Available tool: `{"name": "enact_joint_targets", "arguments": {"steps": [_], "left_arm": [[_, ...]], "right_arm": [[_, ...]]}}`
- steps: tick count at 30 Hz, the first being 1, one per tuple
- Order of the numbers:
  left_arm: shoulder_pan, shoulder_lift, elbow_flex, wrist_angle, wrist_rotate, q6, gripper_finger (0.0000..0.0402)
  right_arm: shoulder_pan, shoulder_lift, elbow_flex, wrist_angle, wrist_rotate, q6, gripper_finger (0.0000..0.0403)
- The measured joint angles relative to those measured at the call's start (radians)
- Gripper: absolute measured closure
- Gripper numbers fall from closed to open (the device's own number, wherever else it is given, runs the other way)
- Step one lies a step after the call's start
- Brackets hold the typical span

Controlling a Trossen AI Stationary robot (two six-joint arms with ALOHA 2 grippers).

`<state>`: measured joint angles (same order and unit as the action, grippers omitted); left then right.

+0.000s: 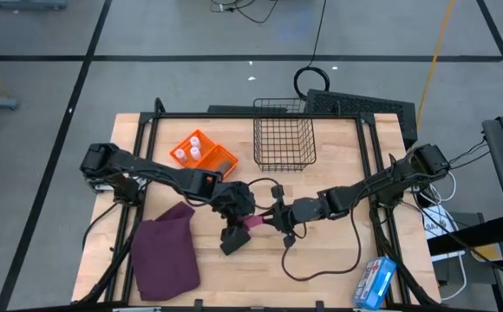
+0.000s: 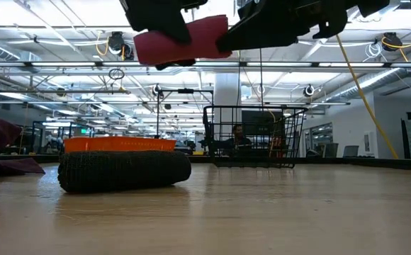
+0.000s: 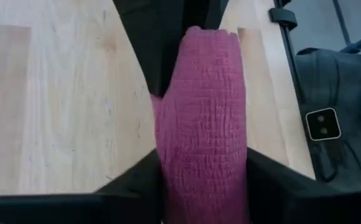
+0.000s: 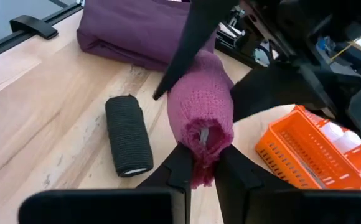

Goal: Pick & Place Medicine items
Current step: Put the pink bandage into the bottom orange basket

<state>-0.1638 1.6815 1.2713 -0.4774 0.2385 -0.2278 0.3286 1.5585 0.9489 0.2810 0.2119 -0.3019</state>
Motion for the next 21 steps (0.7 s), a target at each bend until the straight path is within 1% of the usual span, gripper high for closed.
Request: {"name": "enact_joint_targets", "arguments": {"steps": [2, 4, 7, 9, 12, 14, 15, 17, 19, 21], "left_arm": [[0.002, 0.001, 0.000, 0.003, 0.005, 0.007, 0.0275], [0.010, 0.001, -0.001, 0.011, 0.010, 0.005, 0.0321], [0.027, -0.029, -0.004, 0.000, 0.003, -0.021, 0.0323], [0.035, -0.061, -0.004, -0.023, -0.040, -0.026, 0.0323], [0.052, -0.111, -0.004, -0.110, -0.130, -0.020, 0.0323], [0.071, -0.150, -0.004, -0.185, -0.241, -0.030, 0.0323], [0.080, -0.170, -0.003, -0.212, -0.292, -0.038, 0.0323], [0.099, -0.195, -0.001, -0.267, -0.391, -0.047, 0.0323], [0.124, -0.217, -0.020, -0.313, -0.434, -0.062, 0.0323], [0.165, -0.229, -0.048, -0.317, -0.455, -0.071, 0.0323]], "right_arm": [[0.000, 0.000, 0.000, -0.001, -0.004, -0.001, 0.0370], [0.000, 0.000, 0.000, -0.007, -0.003, -0.002, 0.0361], [-0.003, -0.003, 0.004, -0.016, 0.010, 0.065, 0.0331], [-0.013, -0.007, 0.006, -0.028, 0.022, 0.125, 0.0304], [-0.025, -0.016, 0.008, -0.072, 0.028, 0.196, 0.0264], [-0.025, -0.039, -0.001, -0.160, -0.013, 0.230, 0.0243], [-0.024, -0.040, -0.001, -0.175, -0.030, 0.247, 0.0233], [-0.019, -0.068, 0.000, -0.240, -0.037, 0.270, 0.0219], [-0.025, -0.098, 0.002, -0.265, -0.015, 0.285, 0.0209], [-0.026, -0.111, 0.001, -0.281, -0.006, 0.287, 0.0204]]}}
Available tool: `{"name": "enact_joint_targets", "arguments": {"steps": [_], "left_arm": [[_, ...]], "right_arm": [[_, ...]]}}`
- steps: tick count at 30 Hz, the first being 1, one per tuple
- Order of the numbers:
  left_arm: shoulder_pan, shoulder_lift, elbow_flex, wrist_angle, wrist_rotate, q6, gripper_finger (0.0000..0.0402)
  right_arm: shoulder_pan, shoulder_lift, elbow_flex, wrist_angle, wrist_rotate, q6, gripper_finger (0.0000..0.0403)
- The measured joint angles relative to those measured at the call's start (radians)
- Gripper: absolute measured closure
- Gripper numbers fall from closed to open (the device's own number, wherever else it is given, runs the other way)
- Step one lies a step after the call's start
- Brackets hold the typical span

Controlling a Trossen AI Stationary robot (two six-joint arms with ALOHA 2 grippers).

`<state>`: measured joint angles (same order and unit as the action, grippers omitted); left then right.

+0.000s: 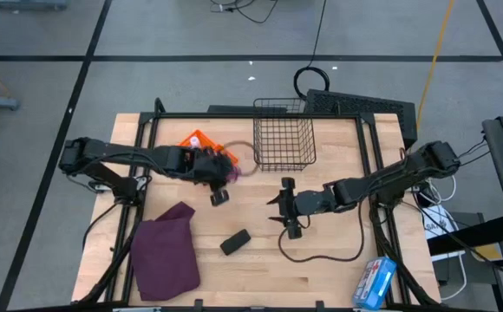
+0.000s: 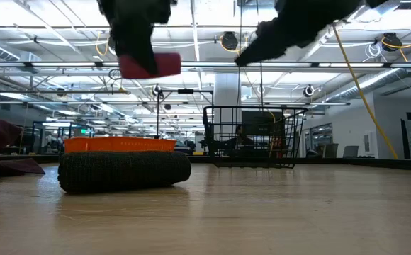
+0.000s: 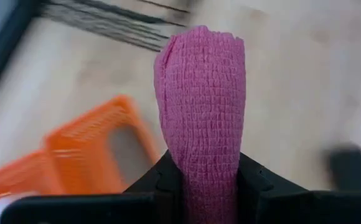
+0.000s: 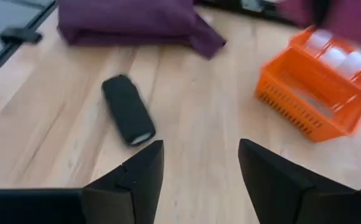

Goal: Pick & Place Medicine items
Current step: Put the pink bandage into the bottom orange basket

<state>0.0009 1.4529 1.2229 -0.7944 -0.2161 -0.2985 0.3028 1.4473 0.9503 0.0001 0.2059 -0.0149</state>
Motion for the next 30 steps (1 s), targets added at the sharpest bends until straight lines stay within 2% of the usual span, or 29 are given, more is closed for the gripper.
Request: {"name": "enact_joint_targets", "arguments": {"steps": [5, 11, 16, 19, 27, 28, 30], "left_arm": [[0.128, 0.012, -0.125, 0.029, -0.008, -0.015, 0.0323], [0.294, 0.015, -0.314, 0.227, 0.049, -0.048, 0.0323], [0.378, 0.016, -0.404, 0.338, 0.091, -0.036, 0.0323], [0.399, 0.016, -0.435, 0.395, 0.165, -0.018, 0.0323], [0.386, 0.016, -0.438, 0.390, 0.169, -0.014, 0.0323], [0.383, 0.016, -0.438, 0.391, 0.167, -0.026, 0.0313], [0.383, 0.016, -0.438, 0.389, 0.163, -0.037, 0.0265]], "right_arm": [[0.004, -0.018, -0.021, 0.000, -0.007, 0.004, 0.0208], [0.000, -0.017, -0.051, 0.045, -0.003, 0.000, 0.0218], [-0.002, -0.017, -0.052, 0.056, 0.001, -0.017, 0.0220], [-0.002, -0.017, -0.053, 0.072, 0.000, -0.022, 0.0221], [-0.002, -0.017, -0.053, 0.078, 0.000, -0.030, 0.0223], [-0.002, -0.017, -0.053, 0.078, 0.001, -0.030, 0.0224], [-0.002, -0.017, -0.053, 0.078, 0.001, -0.030, 0.0226]]}}
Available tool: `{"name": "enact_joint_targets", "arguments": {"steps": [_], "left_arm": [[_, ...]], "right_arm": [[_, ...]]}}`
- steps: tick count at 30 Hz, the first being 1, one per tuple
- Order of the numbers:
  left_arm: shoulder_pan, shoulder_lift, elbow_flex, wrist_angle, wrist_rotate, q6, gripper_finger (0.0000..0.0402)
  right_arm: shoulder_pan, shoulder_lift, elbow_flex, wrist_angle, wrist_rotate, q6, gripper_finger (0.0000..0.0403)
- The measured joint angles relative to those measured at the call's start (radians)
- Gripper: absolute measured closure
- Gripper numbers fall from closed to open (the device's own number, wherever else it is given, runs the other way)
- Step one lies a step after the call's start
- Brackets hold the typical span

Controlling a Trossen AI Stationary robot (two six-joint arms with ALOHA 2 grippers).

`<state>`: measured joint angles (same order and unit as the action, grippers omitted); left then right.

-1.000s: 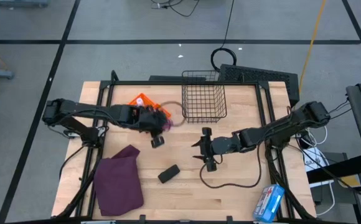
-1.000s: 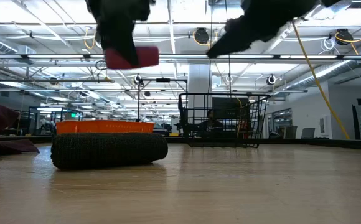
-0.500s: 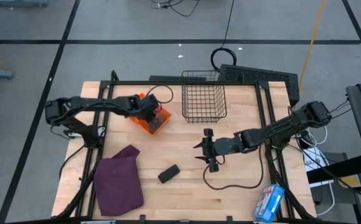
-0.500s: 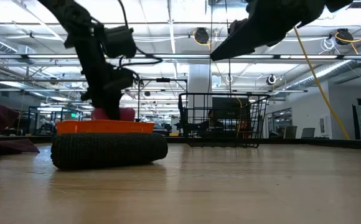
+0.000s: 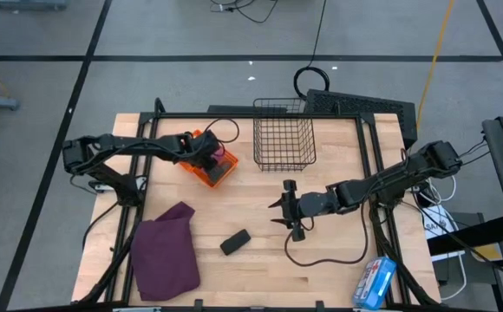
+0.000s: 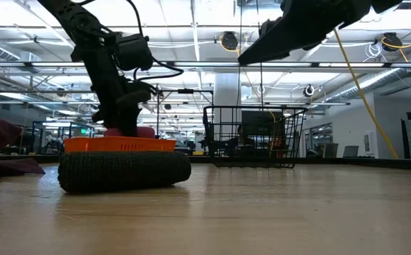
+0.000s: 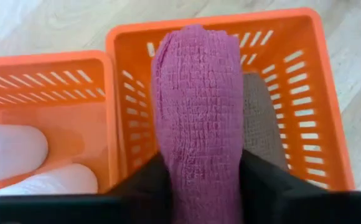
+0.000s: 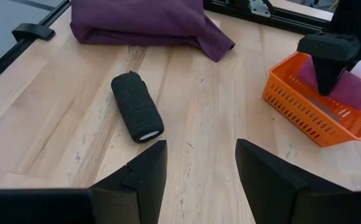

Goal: Pick & Place Medicine items
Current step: Put the pink bandage into the bottom orange basket, then put the black bandage into the bottom orange basket

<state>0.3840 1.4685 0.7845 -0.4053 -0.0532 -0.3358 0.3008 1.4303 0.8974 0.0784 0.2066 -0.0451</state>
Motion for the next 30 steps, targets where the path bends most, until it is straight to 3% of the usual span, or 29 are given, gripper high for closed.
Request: {"name": "enact_joint_targets", "arguments": {"steps": [6, 12, 17, 21, 26, 30], "left_arm": [[0.000, 0.000, 0.000, -0.004, 0.000, -0.004, 0.0102], [0.000, -0.006, 0.021, -0.030, 0.007, -0.022, 0.0013], [-0.004, -0.053, 0.112, -0.096, 0.058, -0.088, 0.0019], [-0.048, -0.110, 0.182, -0.082, 0.080, -0.085, 0.0037], [-0.156, -0.166, 0.228, 0.026, 0.080, -0.038, 0.0049], [-0.236, -0.199, 0.234, 0.174, 0.080, -0.016, 0.0050]], "right_arm": [[0.000, 0.000, 0.000, 0.000, 0.000, 0.006, 0.0224], [0.001, 0.000, 0.000, 0.020, -0.003, 0.007, 0.0224], [0.002, 0.035, -0.004, 0.120, -0.068, 0.008, 0.0225], [0.002, 0.104, -0.046, 0.341, -0.134, 0.008, 0.0218], [0.000, 0.216, -0.058, 0.432, -0.134, -0.022, 0.0204], [-0.014, 0.323, -0.058, 0.567, -0.184, -0.056, 0.0169]]}}
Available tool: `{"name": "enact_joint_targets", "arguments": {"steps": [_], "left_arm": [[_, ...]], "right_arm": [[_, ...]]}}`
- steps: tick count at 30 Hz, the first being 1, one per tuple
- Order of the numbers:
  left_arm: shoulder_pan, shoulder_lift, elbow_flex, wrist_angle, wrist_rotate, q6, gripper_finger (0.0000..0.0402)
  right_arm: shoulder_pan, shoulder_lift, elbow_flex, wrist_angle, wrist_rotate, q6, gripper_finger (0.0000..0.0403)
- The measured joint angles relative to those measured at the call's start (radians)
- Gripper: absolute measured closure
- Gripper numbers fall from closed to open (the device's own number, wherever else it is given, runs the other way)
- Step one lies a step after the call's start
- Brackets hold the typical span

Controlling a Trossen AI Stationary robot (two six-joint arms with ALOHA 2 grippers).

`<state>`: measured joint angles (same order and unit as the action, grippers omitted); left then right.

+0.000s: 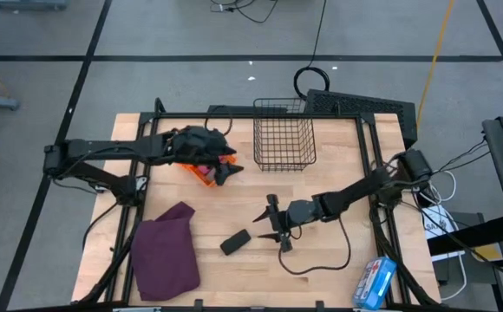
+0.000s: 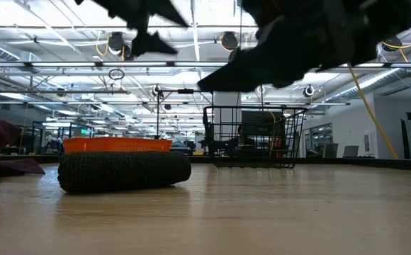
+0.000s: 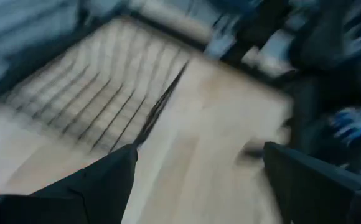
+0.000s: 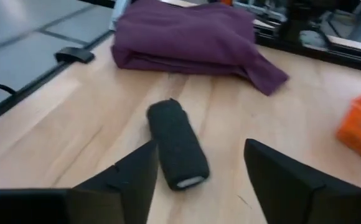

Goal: Pick & Place Medicine items
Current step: Put the black bandage into the bottom orange basket

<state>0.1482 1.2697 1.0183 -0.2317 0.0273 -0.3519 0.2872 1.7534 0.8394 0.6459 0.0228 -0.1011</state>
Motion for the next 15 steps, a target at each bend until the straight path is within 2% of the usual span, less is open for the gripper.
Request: {"name": "enact_joint_targets", "arguments": {"steps": [2, 4, 7, 9, 12, 15], "left_arm": [[-0.032, 0.002, 0.002, 0.081, -0.001, 0.019, 0.0050], [-0.056, -0.001, -0.002, 0.094, -0.001, 0.043, 0.0050], [-0.080, 0.001, 0.000, 0.131, -0.010, 0.061, 0.0050], [-0.088, 0.004, 0.000, 0.122, -0.025, 0.060, 0.0050], [-0.094, 0.004, 0.000, 0.114, -0.036, 0.058, 0.0050], [-0.095, 0.004, 0.000, 0.111, -0.036, 0.058, 0.0050]], "right_arm": [[-0.012, 0.055, 0.002, 0.078, -0.044, 0.023, 0.0147], [-0.026, 0.108, 0.033, 0.099, -0.080, 0.046, 0.0128], [-0.033, 0.168, 0.072, 0.092, -0.083, 0.042, 0.0109], [-0.034, 0.212, 0.102, 0.084, -0.089, 0.033, 0.0105], [-0.033, 0.268, 0.140, 0.079, -0.152, 0.036, 0.0107], [-0.033, 0.310, 0.174, 0.078, -0.159, 0.036, 0.0115]]}}
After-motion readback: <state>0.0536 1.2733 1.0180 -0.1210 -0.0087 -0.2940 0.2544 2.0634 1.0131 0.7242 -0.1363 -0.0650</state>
